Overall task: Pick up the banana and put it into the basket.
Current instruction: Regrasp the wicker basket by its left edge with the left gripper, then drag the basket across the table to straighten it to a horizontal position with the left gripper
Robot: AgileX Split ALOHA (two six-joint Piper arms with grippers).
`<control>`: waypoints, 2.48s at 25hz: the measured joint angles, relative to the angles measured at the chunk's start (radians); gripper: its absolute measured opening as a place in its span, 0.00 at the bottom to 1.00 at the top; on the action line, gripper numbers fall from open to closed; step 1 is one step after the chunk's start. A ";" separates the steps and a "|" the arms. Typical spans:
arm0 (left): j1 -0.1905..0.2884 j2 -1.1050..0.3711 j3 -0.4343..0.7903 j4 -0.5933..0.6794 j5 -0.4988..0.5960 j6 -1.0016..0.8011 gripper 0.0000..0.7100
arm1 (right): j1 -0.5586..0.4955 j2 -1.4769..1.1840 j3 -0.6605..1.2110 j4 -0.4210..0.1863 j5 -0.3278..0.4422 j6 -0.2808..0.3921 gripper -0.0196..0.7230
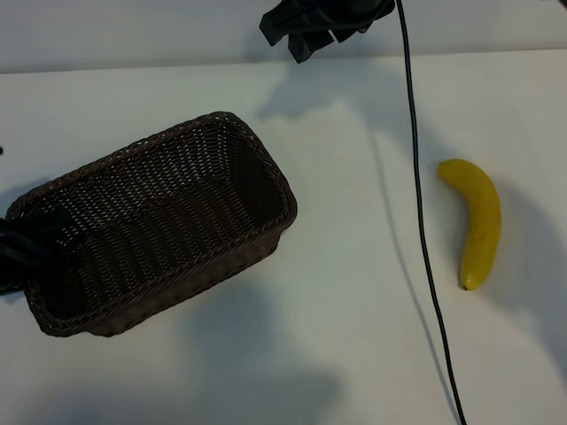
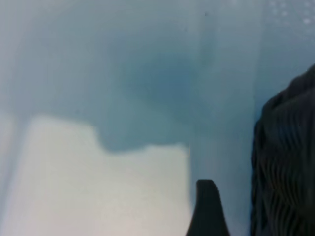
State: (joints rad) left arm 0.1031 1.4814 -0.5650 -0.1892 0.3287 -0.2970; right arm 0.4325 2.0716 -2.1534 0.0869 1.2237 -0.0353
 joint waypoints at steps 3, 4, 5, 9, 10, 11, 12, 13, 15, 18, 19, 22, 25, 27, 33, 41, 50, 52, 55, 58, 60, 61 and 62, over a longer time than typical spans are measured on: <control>0.000 0.036 0.000 -0.080 -0.020 0.067 0.77 | 0.000 0.000 0.000 0.013 0.000 0.000 0.71; 0.000 0.044 0.000 -0.103 -0.022 0.090 0.77 | 0.000 0.000 0.000 0.014 0.000 0.000 0.71; 0.000 0.053 0.000 -0.128 -0.023 0.116 0.77 | 0.000 0.000 0.000 0.015 0.000 0.000 0.71; 0.003 0.081 0.000 -0.211 -0.026 0.198 0.77 | 0.000 0.000 0.000 0.026 -0.001 0.000 0.71; 0.003 0.087 0.000 -0.228 -0.025 0.210 0.76 | 0.000 0.000 0.000 0.028 -0.001 0.000 0.71; 0.003 0.088 -0.001 -0.237 -0.024 0.219 0.73 | 0.000 0.000 0.000 0.030 -0.001 0.000 0.71; 0.003 0.088 -0.001 -0.248 -0.024 0.224 0.70 | 0.000 0.000 0.000 0.031 -0.001 0.000 0.71; 0.003 0.088 -0.001 -0.260 -0.024 0.227 0.63 | 0.000 0.000 0.000 0.033 -0.001 0.000 0.71; 0.003 0.088 -0.001 -0.272 -0.022 0.227 0.57 | 0.000 0.000 0.000 0.037 -0.001 0.000 0.71; 0.003 0.092 -0.002 -0.272 -0.025 0.243 0.56 | 0.000 0.000 0.000 0.038 -0.001 0.000 0.71; 0.003 0.092 -0.002 -0.272 -0.025 0.247 0.56 | 0.000 0.000 0.000 0.038 -0.001 0.000 0.71; 0.003 0.093 -0.002 -0.272 -0.026 0.252 0.56 | 0.000 0.000 0.000 0.038 -0.001 0.000 0.71; 0.003 0.094 -0.003 -0.272 -0.022 0.258 0.56 | 0.000 0.000 0.000 0.038 -0.001 0.000 0.71; 0.003 0.095 -0.012 -0.276 -0.008 0.273 0.56 | 0.000 0.000 0.000 0.038 -0.001 0.000 0.71; 0.003 0.081 -0.045 -0.329 0.070 0.351 0.56 | 0.000 0.000 0.000 0.039 -0.001 0.000 0.71; 0.003 0.018 -0.145 -0.325 0.205 0.398 0.52 | 0.000 0.000 0.000 0.043 -0.001 0.000 0.71; 0.003 -0.009 -0.226 -0.309 0.272 0.409 0.52 | 0.000 0.000 0.000 0.045 -0.001 0.000 0.71; 0.003 -0.009 -0.230 -0.309 0.276 0.411 0.52 | 0.000 0.000 0.000 0.045 -0.001 0.000 0.71; 0.003 -0.009 -0.230 -0.311 0.277 0.415 0.52 | 0.000 0.000 0.000 0.045 -0.001 0.000 0.71; 0.003 -0.009 -0.230 -0.334 0.273 0.440 0.52 | 0.000 0.000 0.000 0.048 -0.001 0.000 0.71; 0.003 -0.009 -0.230 -0.376 0.261 0.468 0.52 | 0.000 0.000 0.000 0.048 -0.001 0.000 0.71; 0.003 -0.009 -0.231 -0.398 0.255 0.484 0.52 | 0.000 0.000 0.000 0.050 -0.001 0.000 0.71; 0.003 -0.009 -0.236 -0.420 0.253 0.504 0.52 | 0.000 0.000 0.000 0.051 -0.001 0.000 0.71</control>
State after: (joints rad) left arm 0.1062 1.4720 -0.8008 -0.6095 0.5815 0.2070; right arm 0.4325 2.0716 -2.1534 0.1382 1.2228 -0.0353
